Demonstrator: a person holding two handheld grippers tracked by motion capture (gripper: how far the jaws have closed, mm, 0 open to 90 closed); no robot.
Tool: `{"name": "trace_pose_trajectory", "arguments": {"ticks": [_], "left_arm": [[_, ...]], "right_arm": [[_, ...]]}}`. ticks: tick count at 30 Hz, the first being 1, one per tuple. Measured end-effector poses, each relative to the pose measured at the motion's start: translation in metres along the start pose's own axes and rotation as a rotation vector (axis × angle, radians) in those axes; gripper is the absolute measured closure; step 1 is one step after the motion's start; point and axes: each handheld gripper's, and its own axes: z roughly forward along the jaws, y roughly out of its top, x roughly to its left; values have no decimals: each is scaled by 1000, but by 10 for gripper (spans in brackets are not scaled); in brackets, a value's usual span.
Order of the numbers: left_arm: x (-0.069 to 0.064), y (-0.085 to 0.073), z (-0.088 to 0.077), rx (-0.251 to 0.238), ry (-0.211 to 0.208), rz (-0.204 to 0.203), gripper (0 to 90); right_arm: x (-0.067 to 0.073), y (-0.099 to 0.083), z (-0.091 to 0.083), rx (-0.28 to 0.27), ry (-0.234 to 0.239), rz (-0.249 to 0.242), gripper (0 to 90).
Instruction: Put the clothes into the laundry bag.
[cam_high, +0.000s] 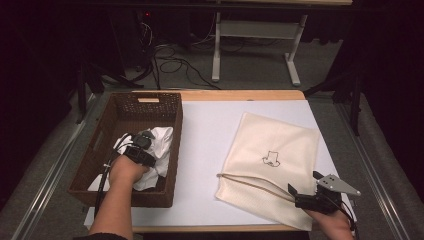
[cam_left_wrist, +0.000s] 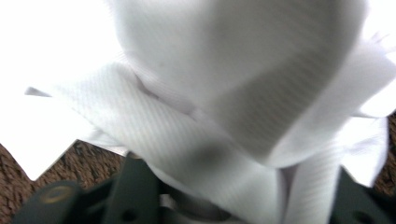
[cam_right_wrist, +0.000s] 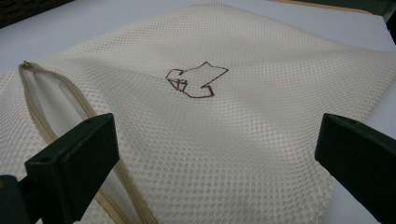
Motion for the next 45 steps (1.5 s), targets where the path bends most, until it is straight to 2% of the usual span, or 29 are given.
{"name": "trace_pose_trajectory", "arguments": {"ticks": [2, 3, 7, 8, 11, 15, 18, 20, 21, 22, 27, 30, 32, 35, 39, 45], "left_arm": [[2, 1, -2, -9, -6, -2, 672], [2, 1, -4, -13, -15, -4, 672], [4, -1, -21, -83, -59, 1, 707], [3, -3, -26, -99, -58, 10, 707], [4, -8, -43, -183, -71, -15, 704], [5, -21, -59, -340, -81, -47, 705], [-1, -31, -67, -461, -41, -17, 705], [-8, -38, -70, -553, -15, 47, 706], [-10, -40, -71, -585, -10, 56, 706], [-10, -43, -72, -624, -16, 61, 706], [-7, -52, -77, -739, -16, 43, 706], [-11, -63, -83, -860, 32, 64, 706], [-11, -66, -85, -897, 33, 76, 706], [-9, -66, -85, -888, 26, 64, 706], [-11, -71, -87, -943, 35, 76, 705], [-7, -80, -92, -1044, 0, 44, 704]], "right_arm": [[0, 0, 0, -2, 3, 2, 5], [0, 0, 0, -2, 3, 2, 5], [-1, 0, 0, -5, 4, 6, 5], [-2, 0, 0, -8, 5, 3, 5], [-2, 0, 0, -10, 3, 9, 7], [0, 1, -2, -18, 3, 5, 7], [1, 1, -2, -23, 4, 5, 9], [2, 1, -3, -32, 1, 4, 9], [2, 1, -3, -39, -2, -1, 9], [2, 1, -4, -45, -4, -6, 9], [2, 2, -10, -79, -23, -19, 10], [0, 1, -14, -92, -36, -9, 15], [0, -1, -17, -92, -44, -11, 16], [1, -4, -18, -89, -50, -15, 16], [2, -3, -19, -102, -58, -22, 16], [2, -4, -19, -107, -66, -19, 17]]}}
